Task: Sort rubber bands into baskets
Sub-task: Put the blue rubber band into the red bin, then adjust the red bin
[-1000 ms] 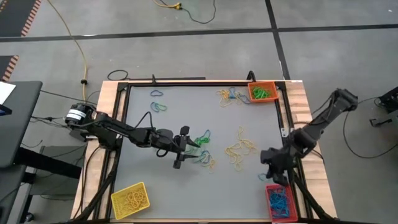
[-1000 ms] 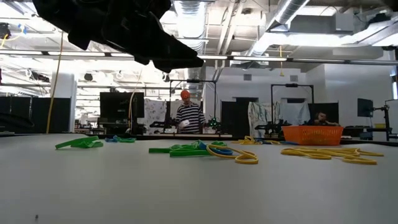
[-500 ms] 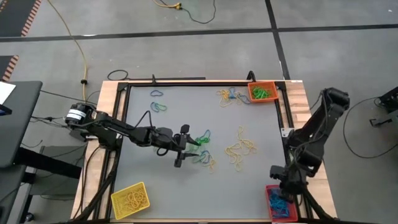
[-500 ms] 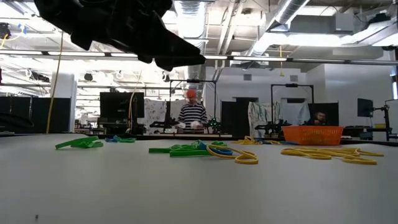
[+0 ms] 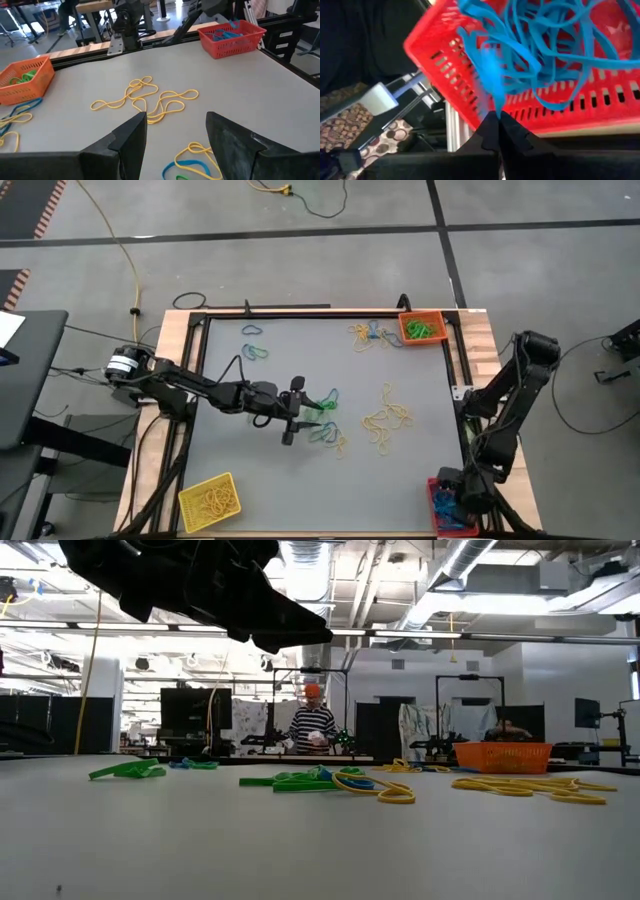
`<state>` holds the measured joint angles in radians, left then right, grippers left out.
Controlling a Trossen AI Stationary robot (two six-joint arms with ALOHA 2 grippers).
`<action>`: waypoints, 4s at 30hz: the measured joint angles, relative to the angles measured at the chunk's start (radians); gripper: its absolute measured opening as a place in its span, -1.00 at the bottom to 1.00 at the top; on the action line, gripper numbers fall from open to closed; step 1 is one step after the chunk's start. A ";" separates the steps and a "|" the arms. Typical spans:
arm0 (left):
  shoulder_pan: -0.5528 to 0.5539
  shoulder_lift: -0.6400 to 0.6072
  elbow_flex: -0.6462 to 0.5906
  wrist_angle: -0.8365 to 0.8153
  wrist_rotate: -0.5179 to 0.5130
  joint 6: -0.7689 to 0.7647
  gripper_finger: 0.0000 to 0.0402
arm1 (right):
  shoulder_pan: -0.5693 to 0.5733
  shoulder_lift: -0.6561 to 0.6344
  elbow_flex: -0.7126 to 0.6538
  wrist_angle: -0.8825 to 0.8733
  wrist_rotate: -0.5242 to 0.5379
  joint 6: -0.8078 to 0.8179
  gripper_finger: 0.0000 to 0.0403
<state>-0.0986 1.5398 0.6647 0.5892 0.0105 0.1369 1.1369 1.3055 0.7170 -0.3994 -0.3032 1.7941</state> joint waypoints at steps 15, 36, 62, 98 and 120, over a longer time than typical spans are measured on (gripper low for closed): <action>0.001 0.000 0.000 -0.006 0.000 0.006 -0.03 | 0.000 0.023 0.000 -0.008 -0.027 0.066 -0.18; 0.001 0.000 0.000 -0.007 0.000 0.016 -0.03 | 0.000 0.000 0.014 0.040 -0.024 0.069 -0.12; 0.109 -0.001 0.001 -0.078 -0.293 -0.017 -0.03 | -0.145 -0.006 0.016 -0.037 0.224 -0.331 -0.06; 0.216 -0.002 0.001 -0.108 -0.146 -0.048 -0.03 | -0.219 0.115 -0.019 0.101 -0.023 -0.408 -0.06; 0.216 -0.002 0.001 -0.107 -0.138 -0.041 -0.03 | -0.117 0.087 0.027 -0.073 -0.141 -0.225 -0.06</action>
<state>0.1177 1.5383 0.6655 0.4824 -0.1276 0.0964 1.0203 1.3926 0.7437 -0.4722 -0.4445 1.5695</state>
